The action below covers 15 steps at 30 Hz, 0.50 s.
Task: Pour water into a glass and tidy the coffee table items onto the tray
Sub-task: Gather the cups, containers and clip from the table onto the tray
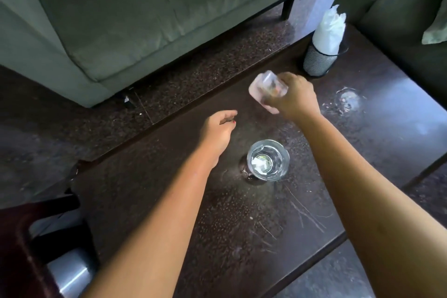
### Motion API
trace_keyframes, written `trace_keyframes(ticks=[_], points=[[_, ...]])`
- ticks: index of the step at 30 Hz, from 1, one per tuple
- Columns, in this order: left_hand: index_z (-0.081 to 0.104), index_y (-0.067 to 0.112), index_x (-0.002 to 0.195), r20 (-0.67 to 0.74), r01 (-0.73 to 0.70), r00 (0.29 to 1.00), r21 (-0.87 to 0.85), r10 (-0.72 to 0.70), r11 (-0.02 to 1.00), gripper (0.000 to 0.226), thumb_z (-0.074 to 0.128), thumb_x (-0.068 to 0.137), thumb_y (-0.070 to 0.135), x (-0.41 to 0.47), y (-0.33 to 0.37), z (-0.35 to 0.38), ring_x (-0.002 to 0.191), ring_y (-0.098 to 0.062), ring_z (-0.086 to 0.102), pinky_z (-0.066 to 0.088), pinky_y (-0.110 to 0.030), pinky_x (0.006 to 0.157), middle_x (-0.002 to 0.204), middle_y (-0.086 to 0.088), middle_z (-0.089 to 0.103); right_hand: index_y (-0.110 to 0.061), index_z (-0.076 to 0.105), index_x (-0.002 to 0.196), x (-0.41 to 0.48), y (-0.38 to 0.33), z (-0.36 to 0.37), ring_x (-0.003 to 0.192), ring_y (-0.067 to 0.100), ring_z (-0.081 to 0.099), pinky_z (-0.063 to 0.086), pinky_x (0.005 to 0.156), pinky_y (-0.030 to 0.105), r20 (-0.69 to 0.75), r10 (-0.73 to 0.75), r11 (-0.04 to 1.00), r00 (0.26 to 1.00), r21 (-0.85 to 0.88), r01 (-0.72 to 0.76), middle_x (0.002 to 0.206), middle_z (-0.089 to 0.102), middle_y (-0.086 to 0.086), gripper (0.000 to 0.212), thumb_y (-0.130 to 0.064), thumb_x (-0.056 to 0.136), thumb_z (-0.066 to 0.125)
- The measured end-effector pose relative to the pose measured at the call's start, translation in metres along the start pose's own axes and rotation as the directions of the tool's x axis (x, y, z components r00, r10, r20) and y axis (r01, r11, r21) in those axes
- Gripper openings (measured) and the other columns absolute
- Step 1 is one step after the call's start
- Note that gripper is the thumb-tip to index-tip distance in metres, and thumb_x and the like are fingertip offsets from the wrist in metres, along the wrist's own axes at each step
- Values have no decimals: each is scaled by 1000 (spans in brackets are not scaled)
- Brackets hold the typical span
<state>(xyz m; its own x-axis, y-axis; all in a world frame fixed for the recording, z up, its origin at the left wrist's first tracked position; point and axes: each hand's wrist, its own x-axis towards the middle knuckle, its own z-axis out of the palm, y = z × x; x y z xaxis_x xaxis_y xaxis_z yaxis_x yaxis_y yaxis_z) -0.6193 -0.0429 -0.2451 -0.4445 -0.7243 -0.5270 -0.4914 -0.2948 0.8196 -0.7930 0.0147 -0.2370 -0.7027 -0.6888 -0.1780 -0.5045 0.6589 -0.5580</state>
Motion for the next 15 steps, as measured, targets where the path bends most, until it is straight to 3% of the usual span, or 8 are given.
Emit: trace_keyframes(ticks=[2, 3, 6, 8, 10, 13, 15], points=[[59, 24, 123, -33, -8, 999, -133, 4, 991, 32, 49, 95, 12, -10, 6, -16, 95, 5, 54, 46, -19, 72, 118, 7, 61, -22, 66, 99, -9, -38, 0, 80, 12, 60, 40, 62, 14, 65, -41, 974, 997, 223, 26, 89, 65, -6, 43, -49, 67, 74], [58, 27, 124, -49, -7, 999, -223, -4, 975, 31, 51, 95, 17, -16, 10, -26, 99, 3, 55, 47, -20, 74, 118, 8, 61, -23, 67, 97, -16, -59, 1, 75, 7, 59, 38, 59, 11, 136, -78, 930, 988, 366, 23, 84, 65, -9, 40, -49, 68, 74], [54, 30, 125, -134, -49, 991, -473, -16, 880, 30, 52, 95, 31, -39, 19, -67, 112, -8, 59, 49, -30, 83, 124, 7, 63, -22, 73, 92, -51, -115, 14, 66, 9, 64, 49, 57, 19, 415, -207, 679, 886, 713, -175, 78, 71, -3, 24, -43, 80, 67], [54, 28, 128, -198, -118, 980, -567, 4, 815, 33, 51, 95, 33, -59, 17, -103, 113, -13, 61, 52, -27, 76, 125, 3, 64, -24, 72, 90, -76, -149, 31, 65, 10, 68, 55, 59, 25, 563, -248, 565, 788, 745, -354, 74, 72, -2, 23, -42, 88, 58], [54, 24, 128, -265, -183, 964, -614, 18, 768, 34, 53, 95, 28, -80, 9, -138, 108, -15, 63, 55, -23, 70, 123, -1, 65, -23, 69, 95, -100, -175, 49, 64, 11, 69, 57, 61, 29, 657, -247, 530, 712, 707, -468, 75, 72, 0, 30, -46, 92, 51], [57, 15, 125, -370, -257, 929, -644, 1, 721, 33, 57, 92, 18, -115, -16, -189, 100, -15, 64, 56, -26, 73, 114, -5, 67, -18, 67, 95, -137, -218, 77, 60, 12, 69, 58, 59, 29, 736, -243, 586, 632, 631, -509, 72, 72, 3, 39, -49, 95, 44], [57, 11, 124, -457, -281, 887, -648, -66, 707, 34, 59, 90, 15, -138, -35, -219, 100, -15, 64, 56, -26, 72, 112, -6, 66, -16, 68, 89, -163, -246, 95, 59, 12, 69, 57, 56, 28, 744, -235, 661, 625, 594, -458, 68, 72, 2, 45, -52, 95, 41]])
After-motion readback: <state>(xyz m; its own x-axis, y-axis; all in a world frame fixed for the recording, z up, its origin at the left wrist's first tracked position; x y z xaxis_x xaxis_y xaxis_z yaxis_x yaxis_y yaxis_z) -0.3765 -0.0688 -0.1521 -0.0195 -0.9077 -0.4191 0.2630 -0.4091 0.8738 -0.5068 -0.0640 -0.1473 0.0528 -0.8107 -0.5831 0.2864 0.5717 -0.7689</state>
